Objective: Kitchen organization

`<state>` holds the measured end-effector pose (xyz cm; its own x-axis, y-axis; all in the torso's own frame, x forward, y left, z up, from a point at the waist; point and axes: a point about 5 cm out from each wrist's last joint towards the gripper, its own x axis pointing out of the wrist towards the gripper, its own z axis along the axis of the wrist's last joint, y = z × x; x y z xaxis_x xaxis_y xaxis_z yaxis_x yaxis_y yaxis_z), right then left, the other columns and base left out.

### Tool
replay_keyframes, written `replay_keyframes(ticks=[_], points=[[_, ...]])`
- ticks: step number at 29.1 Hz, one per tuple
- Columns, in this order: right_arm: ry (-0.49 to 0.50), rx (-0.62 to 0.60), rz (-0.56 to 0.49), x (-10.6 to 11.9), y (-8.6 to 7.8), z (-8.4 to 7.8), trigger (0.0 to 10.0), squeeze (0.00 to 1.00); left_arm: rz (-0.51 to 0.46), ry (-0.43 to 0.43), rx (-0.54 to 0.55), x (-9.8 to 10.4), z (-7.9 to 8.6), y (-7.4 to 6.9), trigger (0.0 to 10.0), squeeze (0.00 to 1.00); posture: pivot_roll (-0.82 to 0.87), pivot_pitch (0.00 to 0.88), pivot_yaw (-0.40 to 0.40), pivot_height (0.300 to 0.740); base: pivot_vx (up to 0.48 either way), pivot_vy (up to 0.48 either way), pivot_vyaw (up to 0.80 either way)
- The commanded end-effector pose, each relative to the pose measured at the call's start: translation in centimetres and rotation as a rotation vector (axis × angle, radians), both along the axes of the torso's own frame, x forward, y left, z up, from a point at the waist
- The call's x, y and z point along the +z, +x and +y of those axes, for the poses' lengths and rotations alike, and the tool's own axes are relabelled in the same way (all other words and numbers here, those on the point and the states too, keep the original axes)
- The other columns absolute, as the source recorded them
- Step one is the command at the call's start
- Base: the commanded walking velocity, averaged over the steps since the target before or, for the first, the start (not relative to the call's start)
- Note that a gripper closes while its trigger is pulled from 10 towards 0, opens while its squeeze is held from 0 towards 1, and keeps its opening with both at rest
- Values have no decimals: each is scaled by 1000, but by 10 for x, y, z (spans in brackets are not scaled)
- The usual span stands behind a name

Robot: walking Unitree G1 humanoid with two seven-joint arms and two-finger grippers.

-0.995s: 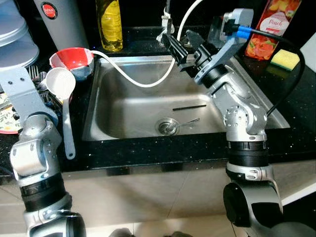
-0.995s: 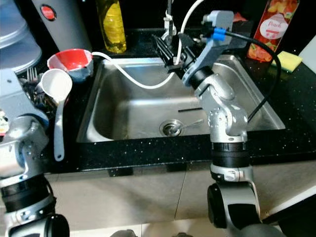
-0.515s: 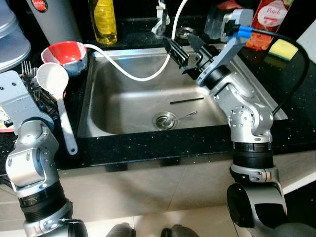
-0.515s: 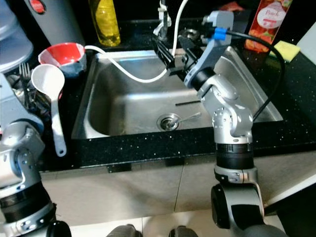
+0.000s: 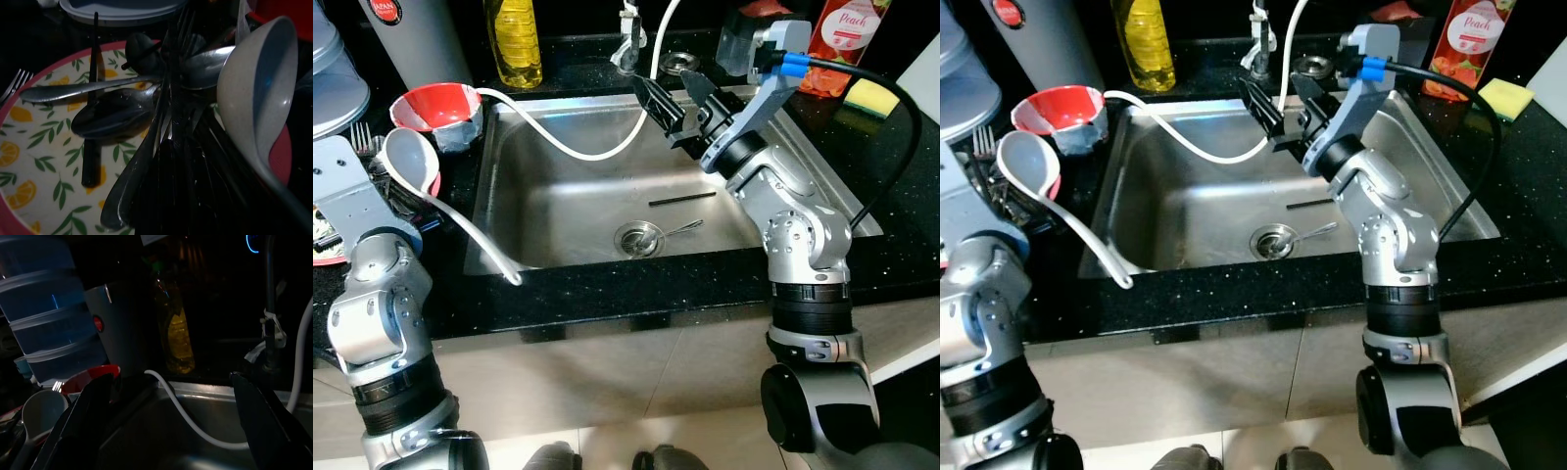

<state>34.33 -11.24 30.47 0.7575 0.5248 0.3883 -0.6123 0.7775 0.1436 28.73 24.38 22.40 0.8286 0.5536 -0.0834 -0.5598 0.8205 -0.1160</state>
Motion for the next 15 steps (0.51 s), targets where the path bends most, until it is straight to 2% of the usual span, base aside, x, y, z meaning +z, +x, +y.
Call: replay_keyframes(ticks=[1, 2, 4, 6, 7, 9, 10, 11, 14, 15], points=[[50, 2, -48, 17, 0, -3, 10000, 0, -190, 158, -21, 41, -5, 3, 10000, 0, 157, 0, 36, 740, 0, 0, 0], [58, -4, -60, 22, 1, -5, 10000, 0, -246, 198, -43, 55, -9, 5, 10000, 0, 157, 0, 36, 740, 0, 0, 0], [74, -17, -68, 21, 4, -9, 10000, 0, -330, 232, -151, 68, -24, 11, 10000, 0, 157, 0, 31, 740, 0, 0, 0], [74, -60, -51, 13, 6, -12, 10000, 0, -347, 190, -287, 65, -46, 19, 10000, 0, 147, 0, 41, 740, 0, 0, 0], [74, -60, -51, 13, 6, -12, 10000, 0, -347, 190, -287, 65, -46, 19, 10000, 0, 147, 0, 41, 740, 0, 0, 0], [88, -81, -48, 15, 4, -17, 10000, 0, -267, 105, -520, 54, -79, 28, 10000, 0, 125, 0, 51, 740, 0, 0, 0], [91, -93, -49, 17, 5, -20, 10000, 0, -212, 86, -593, 47, -89, 32, 10000, 0, 122, 0, 52, 740, 0, 0, 0], [92, -106, -49, 17, 6, -23, 10000, 0, -172, 82, -632, 40, -95, 35, 10000, 0, 118, 0, 52, 740, 0, 0, 0], [92, -106, -49, 17, 6, -23, 10000, 0, -172, 82, -632, 40, -95, 35, 10000, 0, 118, 0, 52, 740, 0, 0, 0], [91, -122, -41, 13, 7, -24, 10000, 0, -114, 79, -641, 28, -98, 40, 10000, 1000, 108, 0, 57, 740, 0, 0, 0]])
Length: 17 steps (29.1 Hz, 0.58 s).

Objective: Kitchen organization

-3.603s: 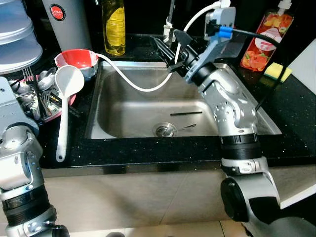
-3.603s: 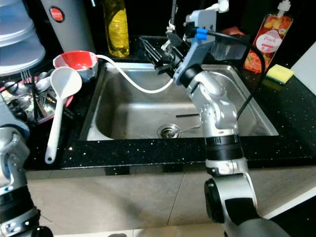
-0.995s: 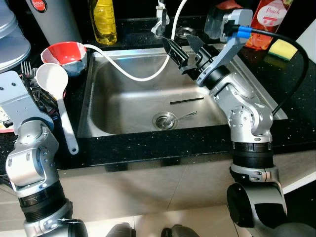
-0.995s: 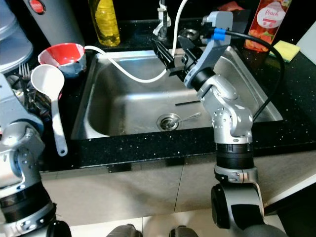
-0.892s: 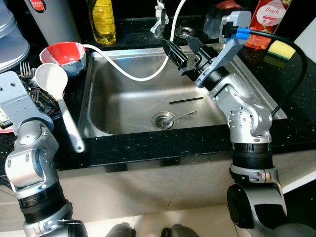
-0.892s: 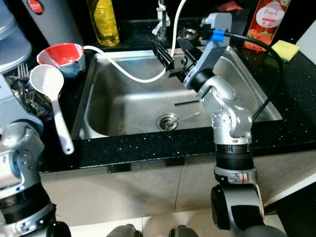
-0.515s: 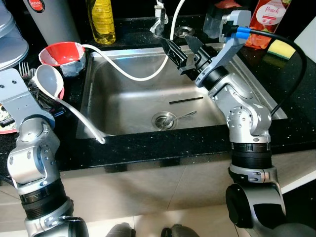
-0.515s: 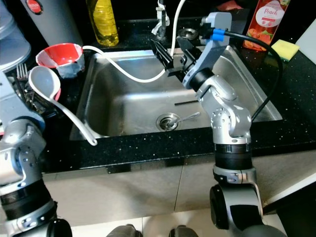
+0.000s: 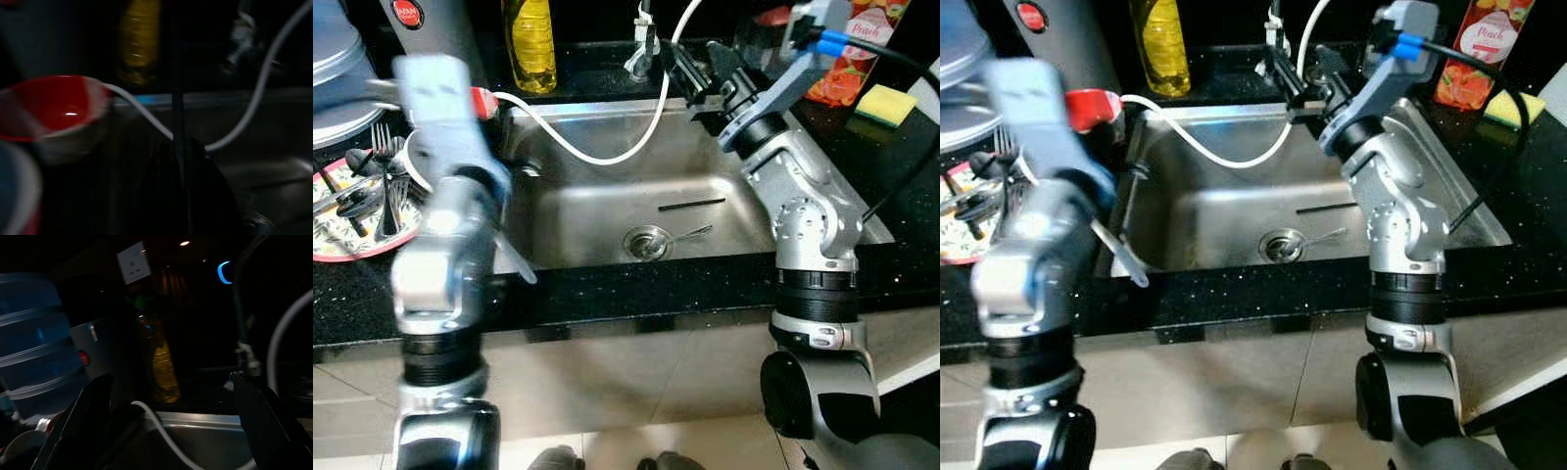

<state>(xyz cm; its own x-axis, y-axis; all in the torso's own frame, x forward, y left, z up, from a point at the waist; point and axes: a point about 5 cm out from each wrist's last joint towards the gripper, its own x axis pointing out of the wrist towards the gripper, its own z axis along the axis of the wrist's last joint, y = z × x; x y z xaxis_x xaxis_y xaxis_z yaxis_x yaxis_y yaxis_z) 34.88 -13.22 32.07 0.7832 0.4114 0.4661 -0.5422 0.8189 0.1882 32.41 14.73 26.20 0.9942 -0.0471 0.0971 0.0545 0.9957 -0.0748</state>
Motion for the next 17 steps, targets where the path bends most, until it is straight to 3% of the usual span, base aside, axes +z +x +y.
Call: replay_keyframes(ticks=[1, 4, 8, 9, 10, 12, 17], points=[[5, -28, 10, -5, 0, -5, 10000, 0, 82, 2, -17, -18, -5, 5, 10000, 1000, 102, 0, 61, 740, 0, 0, 0], [8, -30, 10, -5, -2, -5, 10000, 0, 97, -4, -26, -22, -7, 6, 10000, 1000, 93, 0, 65, 740, 0, 0, 0], [3, -41, 5, -8, -1, -7, 10000, 0, -3, -27, -33, -19, -3, 7, 10000, 1000, 91, 0, 61, 740, 0, 0, 0], [-2, -32, 12, -12, -3, -4, 10000, 0, -25, -22, -19, -16, -1, 4, 10000, 0, 92, 0, 59, 740, 0, 0, 0], [-2, -32, 12, -12, -3, -4, 10000, 0, -25, -22, -19, -16, -1, 4, 10000, 0, 92, 0, 59, 740, 0, 0, 0], [-7, 1, 3, -7, -6, 1, 10000, 0, -71, 70, 52, -7, 9, -3, 10000, 0, 93, 0, 59, 740, 0, 0, 0], [-24, 10, -6, -6, -2, 4, 10000, 0, -101, 68, 110, -6, 15, -14, 10000, 0, 111, 0, 62, 740, 0, 0, 0]])
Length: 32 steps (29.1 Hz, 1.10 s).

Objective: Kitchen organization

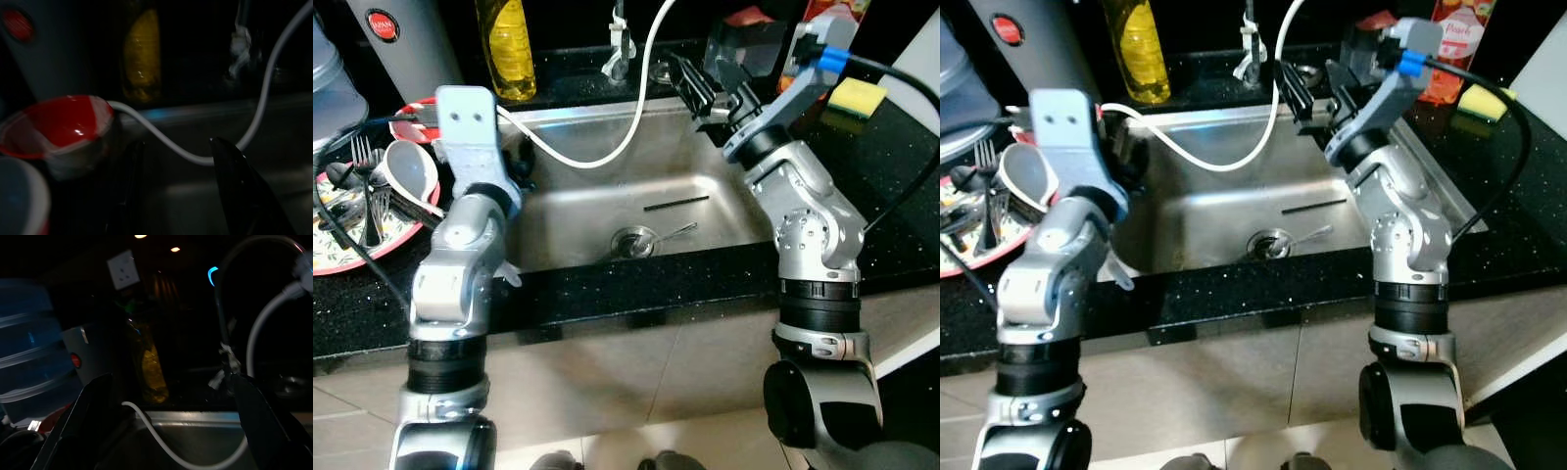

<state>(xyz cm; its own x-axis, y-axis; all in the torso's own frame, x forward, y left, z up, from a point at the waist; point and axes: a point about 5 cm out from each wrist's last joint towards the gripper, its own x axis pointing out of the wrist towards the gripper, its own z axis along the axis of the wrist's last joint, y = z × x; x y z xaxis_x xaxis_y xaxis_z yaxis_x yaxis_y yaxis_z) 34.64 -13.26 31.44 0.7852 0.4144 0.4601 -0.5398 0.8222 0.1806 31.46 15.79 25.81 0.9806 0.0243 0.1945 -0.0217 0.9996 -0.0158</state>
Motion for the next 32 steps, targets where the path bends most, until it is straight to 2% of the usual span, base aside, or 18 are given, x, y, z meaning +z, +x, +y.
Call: replay_keyframes(ticks=[1, 2, 3, 4, 7, 10, 12, 14, 15, 16, 19, 22, 23, 25, 27, 28, 30, 32], points=[[-12, 19, 0, -3, -1, 7, 10000, 0, 2, -21, 48, -7, 5, -13, 10000, 0, 114, 0, 54, 740, 0, 0, 0], [-12, 19, 0, -3, -1, 7, 10000, 0, 2, -21, 48, -7, 5, -13, 10000, 0, 114, 0, 54, 740, 0, 0, 0], [-13, 31, 3, -5, -3, 9, 10000, 0, -4, -74, 60, -10, 5, -25, 10000, 0, 118, 0, 50, 740, 0, 0, 0], [-13, 31, 3, -5, -3, 9, 10000, 0, -4, -74, 60, -10, 5, -25, 10000, 0, 118, 0, 50, 740, 0, 0, 0], [-31, 39, 3, -4, 2, 7, 10000, 0, -55, -89, 104, -12, 5, -49, 10000, 0, 158, 0, 41, 740, 0, 0, 0], [-36, 34, 10, -9, 4, 7, 10000, 0, -15, -113, 119, -26, 6, -59, 10000, 0, 181, 0, 14, 740, 0, 0, 0], [-36, 34, 10, -9, 4, 7, 10000, 0, -15, -113, 119, -26, 6, -59, 10000, 0, 181, 0, 14, 740, 0, 0, 0], [-28, 69, 15, -4, 4, 13, 10000, 0, 29, -219, 87, -32, 4, -73, 10000, 0, 199, 0, -12, 740, 0, 0, 0], [-28, 69, 15, -4, 4, 13, 10000, 0, 29, -219, 87, -32, 4, -73, 10000, 0, 199, 0, -12, 740, 0, 0, 0], [-36, 90, 8, 1, 6, 17, 10000, 0, 58, -271, 82, -37, 3, -79, 10000, 0, 199, 0, -20, 740, 0, 0, 0], [-36, 90, 8, 1, 6, 17, 10000, 0, 58, -271, 82, -37, 3, -79, 10000, 0, 199, 0, -20, 740, 0, 0, 0], [-68, 110, 2, 0, 10, 22, 10000, 0, 139, -389, 86, -56, 4, -93, 10000, 0, 210, 0, -35, 740, 0, 0, 0], [-68, 110, 2, 0, 10, 22, 10000, 0, 139, -389, 86, -56, 4, -93, 10000, 0, 210, 0, -35, 740, 0, 0, 0], [-75, 132, 11, -4, 11, 26, 10000, 0, 158, -495, 84, -64, 3, -104, 10000, 208, 220, 0, -46, 740, 0, 0, 0], [-78, 135, 19, -6, 11, 27, 10000, 0, 165, -516, 95, -68, 4, -106, 10000, 212, 219, 0, -46, 740, 0, 0, 0], [-78, 148, 17, -5, 10, 29, 10000, 0, 168, -538, 97, -69, 4, -108, 10000, 153, 216, 0, -44, 740, 0, 0, 0], [-78, 156, 1, 3, 11, 27, 10000, 0, 180, -569, 113, -69, 4, -107, 10000, 118, 214, 0, -46, 740, 0, 0, 0], [-83, 147, -6, 6, 13, 25, 10000, 0, 203, -607, 122, -73, 4, -103, 10000, 125, 214, 0, -54, 740, 0, 0, 0]])
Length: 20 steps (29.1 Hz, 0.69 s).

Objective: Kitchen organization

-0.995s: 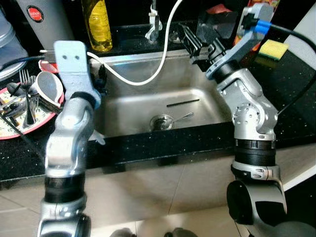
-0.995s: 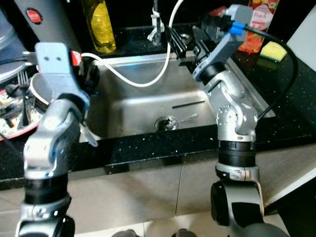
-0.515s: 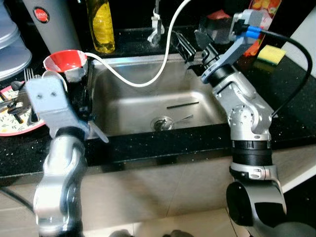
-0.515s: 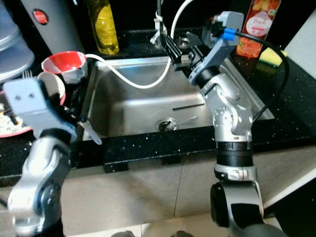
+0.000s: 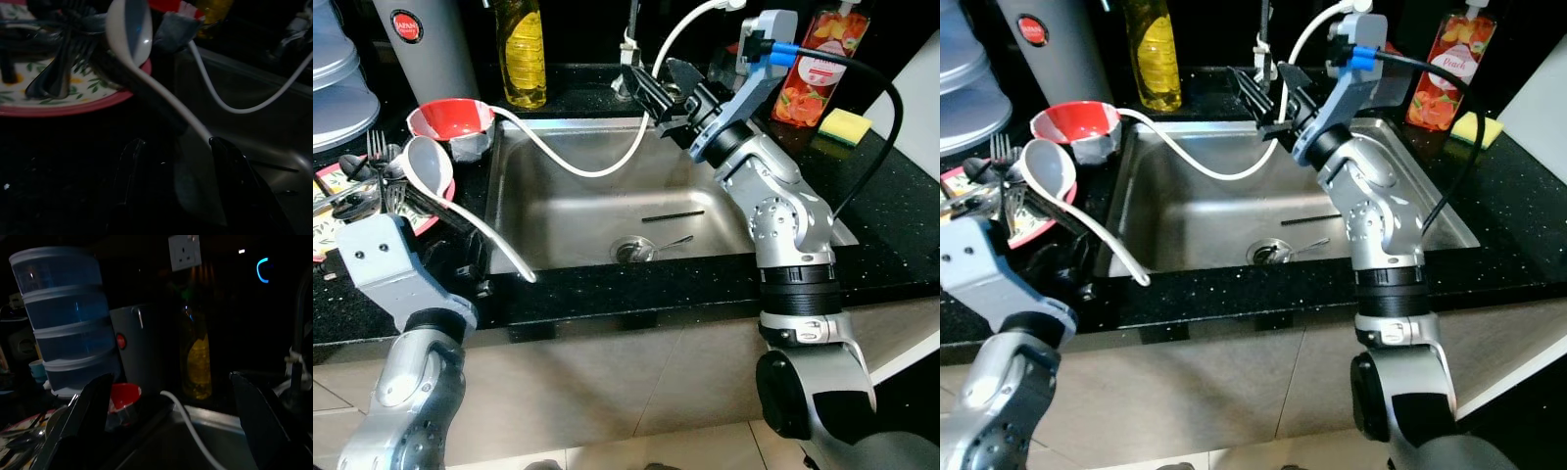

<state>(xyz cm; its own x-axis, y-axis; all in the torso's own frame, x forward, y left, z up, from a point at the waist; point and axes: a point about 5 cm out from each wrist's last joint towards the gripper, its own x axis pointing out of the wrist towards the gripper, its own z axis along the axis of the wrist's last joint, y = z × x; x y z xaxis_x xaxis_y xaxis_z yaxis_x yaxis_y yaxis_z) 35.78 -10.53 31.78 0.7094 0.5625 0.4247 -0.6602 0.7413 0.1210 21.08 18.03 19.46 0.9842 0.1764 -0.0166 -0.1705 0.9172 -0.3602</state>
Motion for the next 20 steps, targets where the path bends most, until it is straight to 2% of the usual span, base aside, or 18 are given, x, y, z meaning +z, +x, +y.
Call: replay_keyframes(ticks=[1, 2, 4, 5, 8, 12, 17, 20], points=[[-10, -8, -2, 0, 3, -2, 10000, 0, 39, -271, 19, -14, -20, 3, 10000, 133, 211, 0, -59, 740, 0, 0, 0], [-10, -8, -2, 0, 3, -2, 10000, 0, 39, -271, 19, -14, -20, 3, 10000, 133, 211, 0, -59, 740, 0, 0, 0], [-13, 12, -4, 0, 0, 1, 10000, 0, 40, -394, -25, -18, -30, 11, 10000, 125, 205, 0, -65, 740, 0, 0, 0], [-13, 12, -4, 0, 0, 1, 10000, 0, 40, -394, -25, -18, -30, 11, 10000, 125, 205, 0, -65, 740, 0, 0, 0], [-23, 26, -18, 5, 0, 4, 10000, 0, 11, -491, -106, -15, -38, 23, 10000, 125, 198, 0, -70, 740, 0, 0, 0], [-27, 28, -17, 3, 0, 6, 10000, 0, 10, -514, -127, -17, -40, 29, 10000, 122, 193, 0, -70, 740, 0, 0, 0], [-21, 51, -20, 8, -4, 8, 10000, 0, -18, -541, -165, -9, -45, 39, 10000, 118, 175, 0, -65, 740, 0, 0, 0], [-33, 49, -16, 1, -3, 9, 10000, 0, -13, -577, -181, -14, -47, 50, 10000, 122, 169, 0, -72, 740, 0, 0, 0]])
